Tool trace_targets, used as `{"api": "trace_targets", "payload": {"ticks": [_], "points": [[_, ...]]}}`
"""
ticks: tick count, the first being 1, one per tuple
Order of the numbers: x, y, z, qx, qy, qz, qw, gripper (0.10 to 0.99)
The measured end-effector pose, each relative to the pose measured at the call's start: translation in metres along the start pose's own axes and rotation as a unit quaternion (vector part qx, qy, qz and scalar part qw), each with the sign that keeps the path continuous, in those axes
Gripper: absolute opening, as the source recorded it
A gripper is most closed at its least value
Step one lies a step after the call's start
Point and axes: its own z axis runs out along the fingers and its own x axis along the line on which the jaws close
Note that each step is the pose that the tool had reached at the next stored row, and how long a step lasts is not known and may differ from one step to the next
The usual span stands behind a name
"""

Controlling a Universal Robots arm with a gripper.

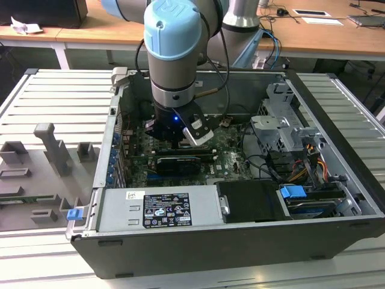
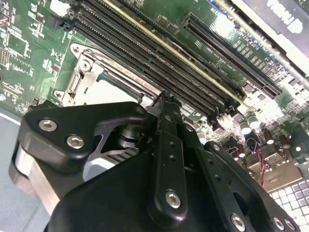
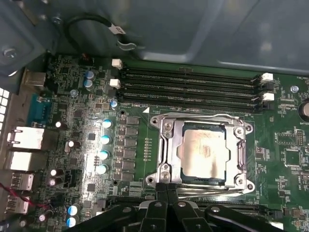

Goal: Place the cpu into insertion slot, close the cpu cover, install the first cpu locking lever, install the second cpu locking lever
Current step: 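Install the second cpu locking lever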

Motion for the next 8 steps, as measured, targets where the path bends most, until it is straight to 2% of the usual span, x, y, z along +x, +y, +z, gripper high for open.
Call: {"api": "trace_targets", "payload": {"ticks": [2,4,6,8], "points": [[0.0036,-0.0037,-0.0004,-0.016,-0.0013,0.001,0.9999,0.106],[0.0053,-0.0052,0.0002,-0.0191,-0.0016,0.001,0.9998,0.106],[0.0075,-0.0055,0.0019,-0.0193,-0.0018,0.001,0.9998,0.106],[0.0081,-0.0066,0.0067,-0.0215,-0.002,0.001,0.9998,0.106]]}}
